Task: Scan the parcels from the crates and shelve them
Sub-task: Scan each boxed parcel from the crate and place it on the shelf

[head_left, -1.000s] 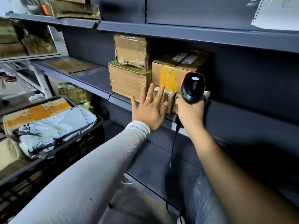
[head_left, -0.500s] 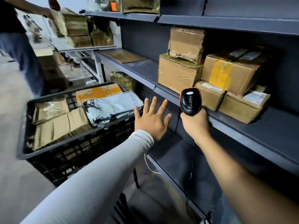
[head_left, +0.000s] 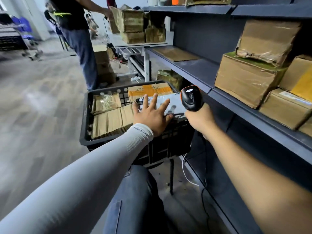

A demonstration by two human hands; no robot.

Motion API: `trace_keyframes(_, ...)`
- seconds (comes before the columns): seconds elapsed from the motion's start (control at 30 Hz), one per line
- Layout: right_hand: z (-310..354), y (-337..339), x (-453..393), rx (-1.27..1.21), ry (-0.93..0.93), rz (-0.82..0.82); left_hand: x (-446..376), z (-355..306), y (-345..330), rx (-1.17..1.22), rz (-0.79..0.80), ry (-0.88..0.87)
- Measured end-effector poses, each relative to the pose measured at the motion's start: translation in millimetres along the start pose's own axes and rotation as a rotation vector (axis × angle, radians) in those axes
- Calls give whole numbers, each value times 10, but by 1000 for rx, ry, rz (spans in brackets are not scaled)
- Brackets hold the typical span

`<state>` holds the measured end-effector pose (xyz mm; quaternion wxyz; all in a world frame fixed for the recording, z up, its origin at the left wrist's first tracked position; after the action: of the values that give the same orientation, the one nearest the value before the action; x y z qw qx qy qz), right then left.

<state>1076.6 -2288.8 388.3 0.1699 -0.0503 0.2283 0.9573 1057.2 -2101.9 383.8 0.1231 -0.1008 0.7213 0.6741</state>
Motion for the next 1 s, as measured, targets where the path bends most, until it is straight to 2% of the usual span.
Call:
trace_keyframes(0.17, 21, -206, -169, 53, -37, 38, -169, 241, -49, -24, 126, 8)
trace_keyframes(0.3, -26, -281, -223, 80, -50, 59, -238, 239, -198, 77, 181, 25)
trace_keyframes(0.43, -36, -334, -239, 87, -69, 61, -290, 208, -298, 102, 145, 12)
trace_keyframes(0.77, -28, -238, -176, -76, -137, 52, -272, 151, -258, 119, 101, -26)
trace_keyframes(1.0, 117, -48, -114, -161, -107, 23, -245, 76, -32, 111, -34, -66)
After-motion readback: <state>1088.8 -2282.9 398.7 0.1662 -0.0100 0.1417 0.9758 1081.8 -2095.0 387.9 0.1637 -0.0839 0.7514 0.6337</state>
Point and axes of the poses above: each hand's wrist, its own x-axis away from the middle knuckle, its own y-axis out of the back of the hand, z = x × y, the point moved 6 cm from there along -x, towards the middle knuckle, and after that the axes turned 10 degrees about -z, right-handed, at the moved point
